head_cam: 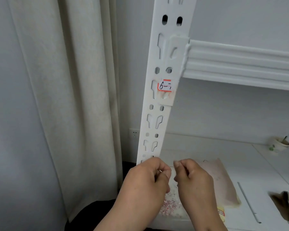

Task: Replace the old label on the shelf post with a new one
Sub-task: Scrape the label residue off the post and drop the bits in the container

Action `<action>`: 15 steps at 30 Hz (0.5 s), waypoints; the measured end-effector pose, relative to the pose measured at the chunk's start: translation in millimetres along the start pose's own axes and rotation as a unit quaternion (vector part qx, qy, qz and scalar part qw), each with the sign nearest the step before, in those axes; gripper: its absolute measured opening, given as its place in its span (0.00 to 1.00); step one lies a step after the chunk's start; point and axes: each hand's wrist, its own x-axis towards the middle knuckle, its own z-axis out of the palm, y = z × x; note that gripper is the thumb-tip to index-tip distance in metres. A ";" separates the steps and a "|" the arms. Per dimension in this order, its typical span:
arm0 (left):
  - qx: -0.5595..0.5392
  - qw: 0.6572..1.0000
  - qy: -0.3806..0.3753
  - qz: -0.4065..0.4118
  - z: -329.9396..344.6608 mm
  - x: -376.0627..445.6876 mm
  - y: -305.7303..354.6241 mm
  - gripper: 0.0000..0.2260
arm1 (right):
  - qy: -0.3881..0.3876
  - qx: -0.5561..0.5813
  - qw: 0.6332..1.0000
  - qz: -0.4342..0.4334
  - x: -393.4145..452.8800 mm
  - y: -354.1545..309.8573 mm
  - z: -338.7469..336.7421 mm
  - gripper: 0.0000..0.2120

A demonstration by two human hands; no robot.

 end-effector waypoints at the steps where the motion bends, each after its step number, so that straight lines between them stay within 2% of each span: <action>1: -0.009 1.000 0.017 0.013 -2.9 -1.3 3.5 0.08 | 0.007 0.024 1.000 -0.012 -1.9 -7.7 -3.3 0.11; 4: -0.058 0.992 0.092 0.058 -12.5 -5.8 16.4 0.09 | 0.053 0.088 0.992 -0.071 -8.2 -37.9 -17.8 0.11; 9: -0.155 0.956 0.209 0.136 -30.4 -7.4 40.3 0.11 | 0.098 0.223 0.963 -0.118 -11.9 -91.7 -43.1 0.05; 13: -0.174 0.941 0.240 0.161 -42.0 -1.1 56.0 0.09 | 0.086 0.301 0.942 -0.124 -2.8 -121.5 -47.0 0.13; 15: -0.175 0.941 0.240 0.162 -45.9 3.4 64.5 0.11 | 0.055 0.335 0.932 -0.130 3.0 -134.3 -47.4 0.12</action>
